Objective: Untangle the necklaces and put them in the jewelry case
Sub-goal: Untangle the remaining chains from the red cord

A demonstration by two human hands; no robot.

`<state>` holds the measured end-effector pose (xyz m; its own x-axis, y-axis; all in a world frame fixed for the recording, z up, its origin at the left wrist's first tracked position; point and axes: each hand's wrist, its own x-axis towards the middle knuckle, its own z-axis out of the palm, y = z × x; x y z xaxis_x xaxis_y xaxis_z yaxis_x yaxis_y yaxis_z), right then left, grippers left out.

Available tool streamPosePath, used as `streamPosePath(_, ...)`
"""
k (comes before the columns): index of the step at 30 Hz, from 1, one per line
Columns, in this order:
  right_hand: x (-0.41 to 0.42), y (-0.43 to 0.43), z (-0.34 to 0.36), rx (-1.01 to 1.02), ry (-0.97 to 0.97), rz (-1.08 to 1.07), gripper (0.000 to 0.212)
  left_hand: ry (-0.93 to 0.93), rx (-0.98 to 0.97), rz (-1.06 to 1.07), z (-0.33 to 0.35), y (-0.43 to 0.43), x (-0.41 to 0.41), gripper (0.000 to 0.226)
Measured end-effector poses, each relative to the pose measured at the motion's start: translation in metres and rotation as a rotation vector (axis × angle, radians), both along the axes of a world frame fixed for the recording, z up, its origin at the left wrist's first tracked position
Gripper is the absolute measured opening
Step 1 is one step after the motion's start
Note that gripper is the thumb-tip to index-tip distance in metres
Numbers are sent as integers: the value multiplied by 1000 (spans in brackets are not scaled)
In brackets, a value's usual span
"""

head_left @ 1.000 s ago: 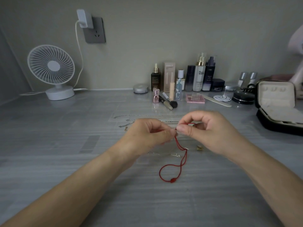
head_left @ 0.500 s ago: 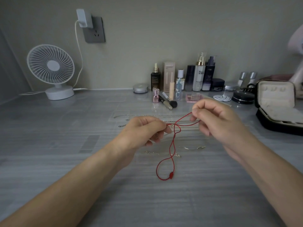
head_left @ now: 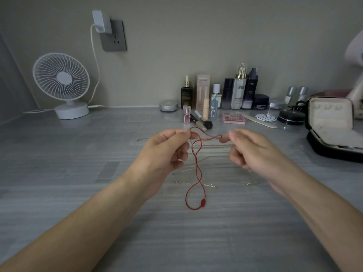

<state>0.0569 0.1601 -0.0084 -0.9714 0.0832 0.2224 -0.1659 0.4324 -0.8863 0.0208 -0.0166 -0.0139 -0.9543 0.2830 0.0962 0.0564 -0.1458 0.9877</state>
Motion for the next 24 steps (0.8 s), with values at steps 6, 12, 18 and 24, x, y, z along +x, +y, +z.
streamPosePath(6, 1, 0, 0, 57, 2, 18, 19, 2, 53, 58, 1, 0, -2, 9)
streamPosePath(12, 6, -2, 6, -7, 40, 37, 15, -39, 68, 107, 2, -3, -3, 17)
streamPosePath(18, 7, -1, 10, -118, 62, 7, 8, -50, 67, 168, 1, -4, -4, 15)
streamPosePath(24, 4, 1, 6, -110, 69, -24, 12, -40, 93, 198, 1, -4, -5, 17)
